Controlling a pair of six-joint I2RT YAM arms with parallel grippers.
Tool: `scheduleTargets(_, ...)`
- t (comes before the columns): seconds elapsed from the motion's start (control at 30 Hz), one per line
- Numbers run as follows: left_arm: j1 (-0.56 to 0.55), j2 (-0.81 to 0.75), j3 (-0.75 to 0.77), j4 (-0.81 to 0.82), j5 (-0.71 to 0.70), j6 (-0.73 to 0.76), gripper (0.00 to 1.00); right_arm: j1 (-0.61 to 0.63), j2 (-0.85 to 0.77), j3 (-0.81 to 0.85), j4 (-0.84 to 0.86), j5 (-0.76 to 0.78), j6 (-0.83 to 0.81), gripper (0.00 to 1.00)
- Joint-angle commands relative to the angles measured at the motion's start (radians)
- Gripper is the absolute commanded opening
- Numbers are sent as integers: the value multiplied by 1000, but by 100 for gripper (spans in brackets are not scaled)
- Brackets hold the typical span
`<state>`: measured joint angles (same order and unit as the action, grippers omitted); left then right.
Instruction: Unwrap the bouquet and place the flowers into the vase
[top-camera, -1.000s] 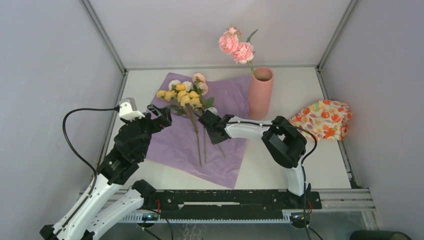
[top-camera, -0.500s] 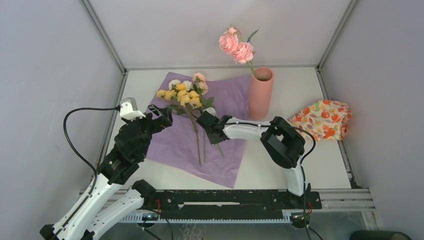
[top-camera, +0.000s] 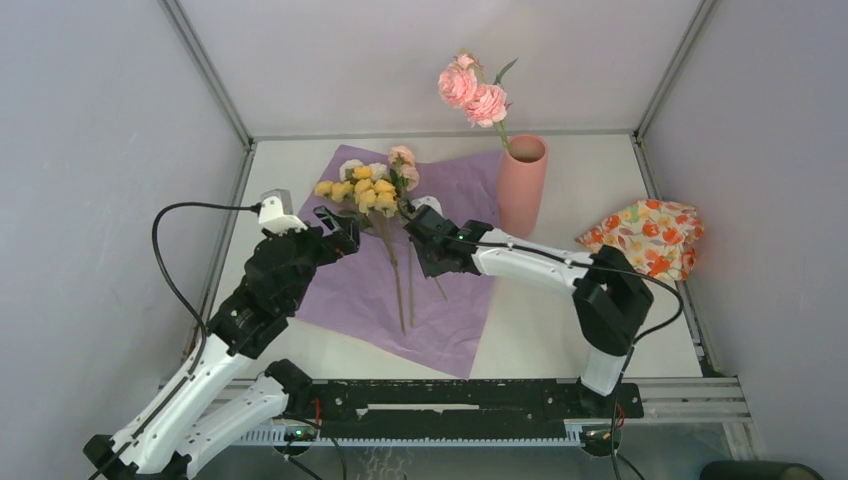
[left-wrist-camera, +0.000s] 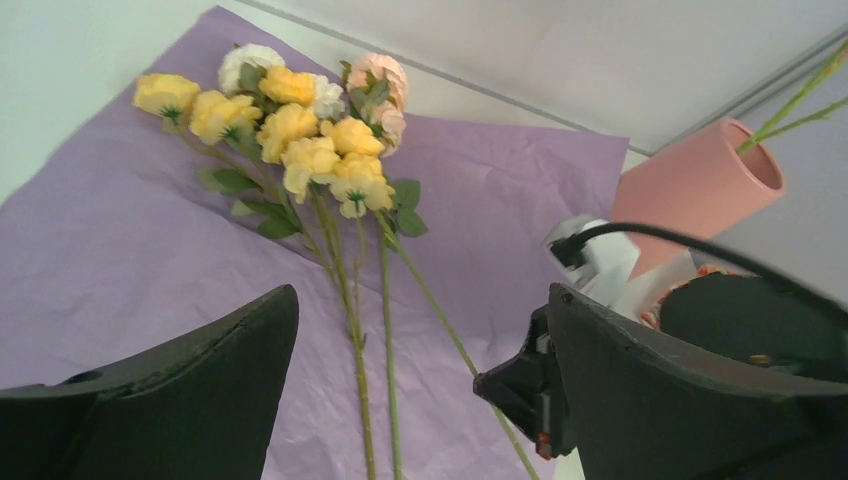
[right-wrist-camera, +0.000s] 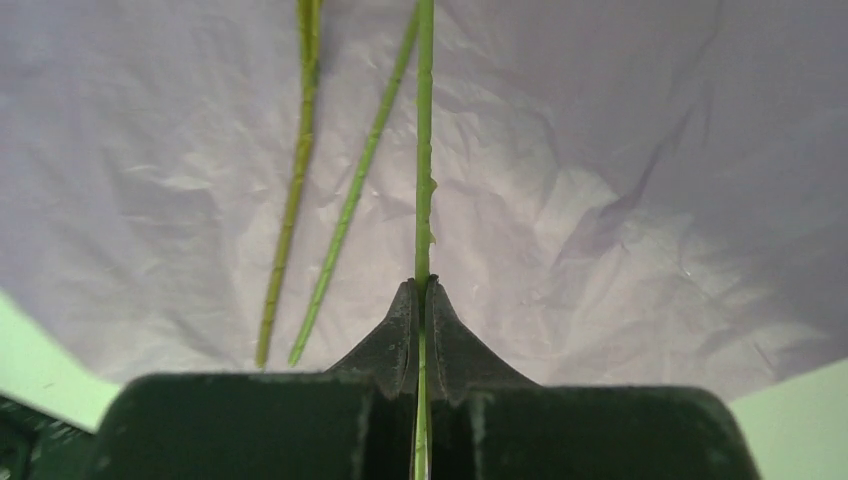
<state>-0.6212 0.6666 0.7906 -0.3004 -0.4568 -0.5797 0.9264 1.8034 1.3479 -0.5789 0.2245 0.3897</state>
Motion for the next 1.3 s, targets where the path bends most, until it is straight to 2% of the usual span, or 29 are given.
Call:
scheduleTargets(0.0, 3, 11, -23, 85, 84, -35, 98, 7, -117, 10, 17, -39, 2, 0)
scheduleTargets(0.2, 4, 63, -30, 128, 148, -47, 99, -7, -213, 10, 41, -157, 20, 0)
scheduleTargets(0.43, 31, 128, -63, 177, 317, -135, 98, -11, -244, 9, 44, -183, 26, 0)
scheduleTargets(0.57, 109, 173, -109, 190, 491, -242, 97, -12, -232, 5, 35, -176, 25, 0)
scheduleTargets(0.73, 177, 209, -215, 329, 688, -354, 96, -17, -233, 2, 47, -182, 24, 0)
scheduleTargets(0.9, 182, 275, -227, 366, 745, -390, 97, -21, -227, 2, 54, -192, 23, 0)
scheduleTargets(1.27, 196, 470, -280, 601, 787, -510, 96, 9, -240, 2, 53, -197, 29, 0)
